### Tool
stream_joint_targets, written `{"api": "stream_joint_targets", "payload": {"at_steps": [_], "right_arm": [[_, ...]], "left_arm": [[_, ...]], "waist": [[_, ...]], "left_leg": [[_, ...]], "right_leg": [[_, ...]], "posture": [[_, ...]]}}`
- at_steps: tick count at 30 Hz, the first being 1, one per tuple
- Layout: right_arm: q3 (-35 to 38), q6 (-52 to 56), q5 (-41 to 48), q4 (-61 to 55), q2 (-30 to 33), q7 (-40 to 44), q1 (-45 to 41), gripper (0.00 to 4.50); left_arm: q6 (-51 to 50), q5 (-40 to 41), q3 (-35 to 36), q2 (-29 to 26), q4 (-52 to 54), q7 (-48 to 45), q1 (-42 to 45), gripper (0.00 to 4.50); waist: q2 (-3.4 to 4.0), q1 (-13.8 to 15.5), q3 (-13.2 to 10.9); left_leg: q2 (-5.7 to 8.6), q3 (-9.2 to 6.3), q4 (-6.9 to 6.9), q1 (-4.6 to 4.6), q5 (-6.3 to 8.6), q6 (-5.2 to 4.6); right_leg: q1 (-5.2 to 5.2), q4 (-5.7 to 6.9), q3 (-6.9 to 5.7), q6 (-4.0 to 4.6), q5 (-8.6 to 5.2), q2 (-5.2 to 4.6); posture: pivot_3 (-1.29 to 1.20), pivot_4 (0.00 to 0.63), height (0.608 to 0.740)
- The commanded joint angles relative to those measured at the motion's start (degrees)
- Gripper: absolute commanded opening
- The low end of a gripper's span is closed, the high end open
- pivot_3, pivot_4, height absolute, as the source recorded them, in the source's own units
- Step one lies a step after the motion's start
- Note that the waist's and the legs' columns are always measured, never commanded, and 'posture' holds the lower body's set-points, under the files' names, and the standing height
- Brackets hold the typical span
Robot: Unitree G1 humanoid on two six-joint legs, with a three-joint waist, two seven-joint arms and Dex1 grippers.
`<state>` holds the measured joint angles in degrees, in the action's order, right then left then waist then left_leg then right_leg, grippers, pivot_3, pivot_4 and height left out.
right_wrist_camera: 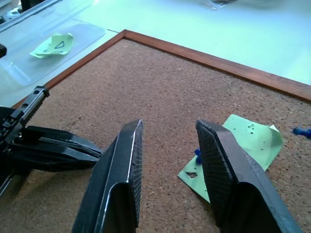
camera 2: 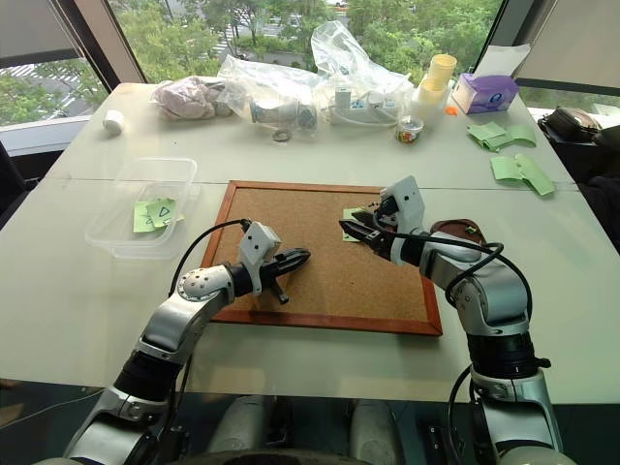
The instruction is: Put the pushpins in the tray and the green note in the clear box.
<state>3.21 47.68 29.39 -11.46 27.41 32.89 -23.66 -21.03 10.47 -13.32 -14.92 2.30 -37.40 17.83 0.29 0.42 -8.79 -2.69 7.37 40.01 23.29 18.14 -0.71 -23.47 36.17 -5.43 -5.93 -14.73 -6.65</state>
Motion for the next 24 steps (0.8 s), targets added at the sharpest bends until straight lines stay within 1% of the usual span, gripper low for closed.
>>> {"api": "stream_joint_targets", "payload": {"at_steps": [1,8,14,18,24], "right_arm": [[0.70,-1.68,-1.50,0.70,0.31,-1.13,0.04,1.72],[0.70,-4.44,-4.49,2.60,-0.30,-2.75,0.18,1.72],[-0.13,-9.08,-8.04,6.12,-3.88,-6.51,-4.08,1.72],[-2.44,-12.91,-12.64,13.33,-5.53,-8.28,-8.98,1.72],[-6.33,-18.11,-19.42,24.05,-5.02,-8.18,-14.65,1.72]], "left_arm": [[-0.92,-0.37,-0.96,-0.22,-0.62,-0.46,-1.13,0.00],[-1.31,-0.27,-1.01,-0.21,-0.31,-0.45,-1.20,0.00],[-1.34,-0.30,-1.10,-0.21,-0.37,-0.45,-1.18,0.00],[-1.48,-0.32,-1.18,-0.08,-0.20,-0.34,-1.25,0.00],[-1.74,-0.40,-1.20,0.09,0.31,0.05,-1.60,0.00]], "waist": [[0.00,-0.02,0.00],[0.00,-0.05,0.00],[0.00,-0.18,0.00],[0.00,-0.20,0.00],[0.00,-0.23,0.00]], "left_leg": [[0.00,0.00,0.00,0.00,0.00,0.00],[0.00,0.01,0.00,0.00,0.00,0.00],[0.00,0.03,0.00,-0.01,-0.01,0.01],[0.00,0.04,0.00,-0.02,-0.01,0.02],[0.01,0.15,0.00,-0.01,-0.01,0.02]], "right_leg": [[0.00,0.00,0.00,0.00,0.00,0.00],[0.00,0.00,0.00,0.00,0.00,0.00],[0.00,0.02,0.00,0.00,0.00,0.00],[0.01,0.02,0.00,0.00,0.00,0.01],[0.01,0.02,0.00,0.00,0.00,0.01]], "posture": [[0.00,0.150,0.740],[0.00,0.150,0.740],[0.00,0.150,0.740],[0.00,0.150,0.740],[0.00,0.150,0.740]]}}
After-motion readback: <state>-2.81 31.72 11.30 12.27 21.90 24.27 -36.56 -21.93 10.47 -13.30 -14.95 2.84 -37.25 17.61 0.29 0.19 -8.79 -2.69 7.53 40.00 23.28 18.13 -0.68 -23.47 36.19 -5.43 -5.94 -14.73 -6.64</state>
